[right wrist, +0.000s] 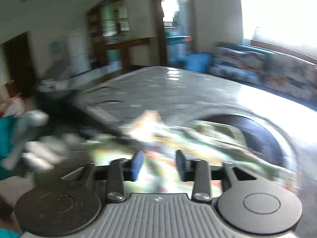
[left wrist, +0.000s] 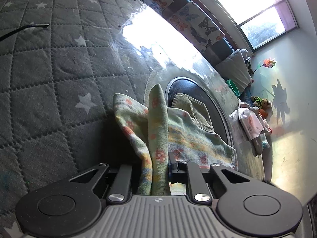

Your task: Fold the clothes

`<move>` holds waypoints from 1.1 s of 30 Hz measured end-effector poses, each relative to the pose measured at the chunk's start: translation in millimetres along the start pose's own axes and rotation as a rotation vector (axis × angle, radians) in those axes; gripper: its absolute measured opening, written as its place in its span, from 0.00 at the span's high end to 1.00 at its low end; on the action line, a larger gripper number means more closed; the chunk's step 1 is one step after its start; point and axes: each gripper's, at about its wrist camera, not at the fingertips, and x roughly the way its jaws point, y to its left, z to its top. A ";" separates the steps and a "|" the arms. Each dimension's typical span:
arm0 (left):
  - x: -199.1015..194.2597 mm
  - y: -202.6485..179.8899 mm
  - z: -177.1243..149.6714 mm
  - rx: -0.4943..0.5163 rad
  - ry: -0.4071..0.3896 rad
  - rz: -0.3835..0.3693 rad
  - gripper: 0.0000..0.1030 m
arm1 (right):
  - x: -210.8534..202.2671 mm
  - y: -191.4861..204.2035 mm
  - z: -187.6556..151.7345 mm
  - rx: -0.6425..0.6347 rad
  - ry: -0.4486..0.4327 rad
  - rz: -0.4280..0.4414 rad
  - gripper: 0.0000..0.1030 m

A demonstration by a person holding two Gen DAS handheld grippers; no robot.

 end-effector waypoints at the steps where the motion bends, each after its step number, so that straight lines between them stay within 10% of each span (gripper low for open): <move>1: 0.1 -0.9 -0.3 0.006 -0.002 0.003 0.84 | -1.1 -13.1 -2.1 0.020 0.004 -0.050 0.57; 8: -0.5 -3.6 -1.8 0.025 -0.009 0.016 0.84 | 3.6 -102.3 -19.2 0.224 0.040 -0.316 0.51; 17: 0.3 -4.7 -0.9 0.029 -0.009 0.023 0.84 | 18.0 -130.8 -39.8 0.327 0.055 -0.346 0.46; 25: 1.5 -9.0 -1.7 0.057 -0.015 0.044 0.86 | 19.8 -128.2 -38.8 0.339 0.051 -0.305 0.89; 33: -7.8 -40.0 4.2 0.149 -0.041 0.048 0.89 | -11.2 -109.2 -26.0 0.288 -0.026 -0.293 0.91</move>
